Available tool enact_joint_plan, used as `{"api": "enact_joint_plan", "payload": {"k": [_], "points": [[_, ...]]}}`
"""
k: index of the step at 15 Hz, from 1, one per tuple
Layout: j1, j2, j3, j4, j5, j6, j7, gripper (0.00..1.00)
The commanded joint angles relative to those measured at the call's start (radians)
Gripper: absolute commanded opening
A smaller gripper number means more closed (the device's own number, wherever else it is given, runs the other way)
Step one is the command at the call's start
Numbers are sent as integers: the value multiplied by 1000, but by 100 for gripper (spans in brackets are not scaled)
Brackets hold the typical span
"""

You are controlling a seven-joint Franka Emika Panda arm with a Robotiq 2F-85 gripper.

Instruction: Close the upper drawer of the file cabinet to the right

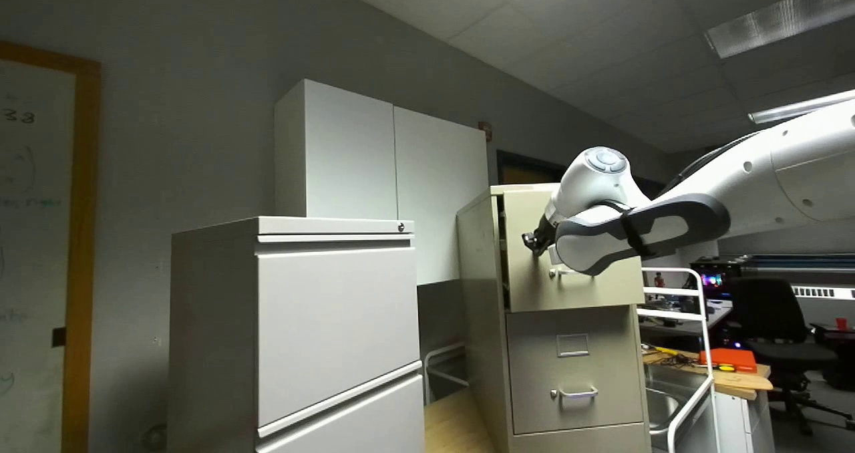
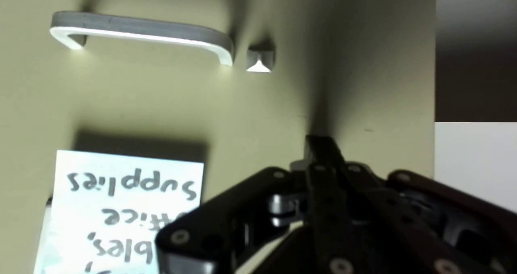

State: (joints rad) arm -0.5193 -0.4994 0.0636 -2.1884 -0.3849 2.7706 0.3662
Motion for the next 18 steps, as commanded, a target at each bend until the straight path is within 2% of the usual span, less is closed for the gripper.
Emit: {"api": "enact_joint_plan", "payload": {"k": [1,10,18], "points": [[78,223,-39,187,67,-42,-54,0],[234,365,-189,434,222,-282,-163,0],[280,497,-257,629,314,-425,-225,0]]}}
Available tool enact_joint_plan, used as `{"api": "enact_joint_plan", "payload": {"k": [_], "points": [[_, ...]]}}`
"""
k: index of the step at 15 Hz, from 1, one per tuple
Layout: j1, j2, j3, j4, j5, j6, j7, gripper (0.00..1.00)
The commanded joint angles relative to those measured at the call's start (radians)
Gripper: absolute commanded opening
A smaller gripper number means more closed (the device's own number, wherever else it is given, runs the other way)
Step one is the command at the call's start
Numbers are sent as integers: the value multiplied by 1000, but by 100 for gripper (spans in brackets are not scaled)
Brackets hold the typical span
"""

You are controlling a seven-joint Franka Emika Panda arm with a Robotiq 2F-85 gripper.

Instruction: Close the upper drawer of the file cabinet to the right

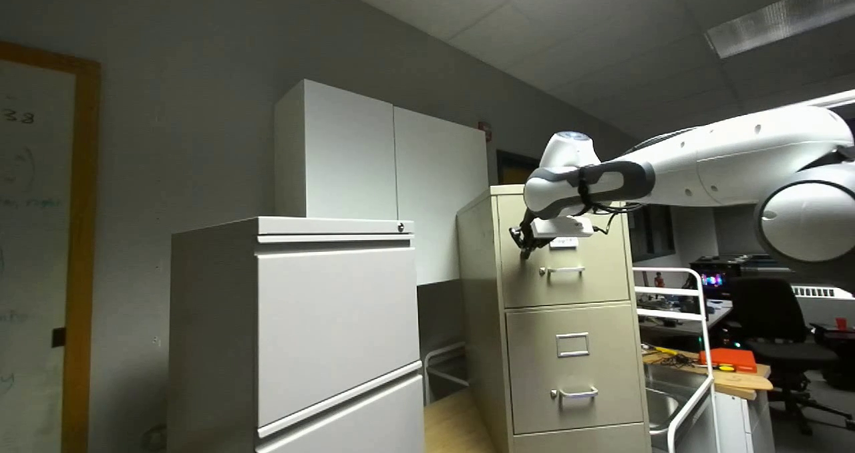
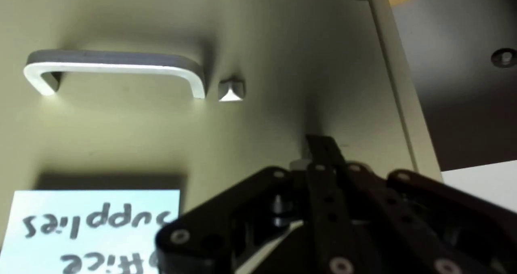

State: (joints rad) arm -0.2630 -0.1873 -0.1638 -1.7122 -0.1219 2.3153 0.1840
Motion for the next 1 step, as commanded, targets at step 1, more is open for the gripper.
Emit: {"api": "enact_joint_plan", "payload": {"k": [1], "points": [[25,201,-35,176,59,12,-45,0]]}}
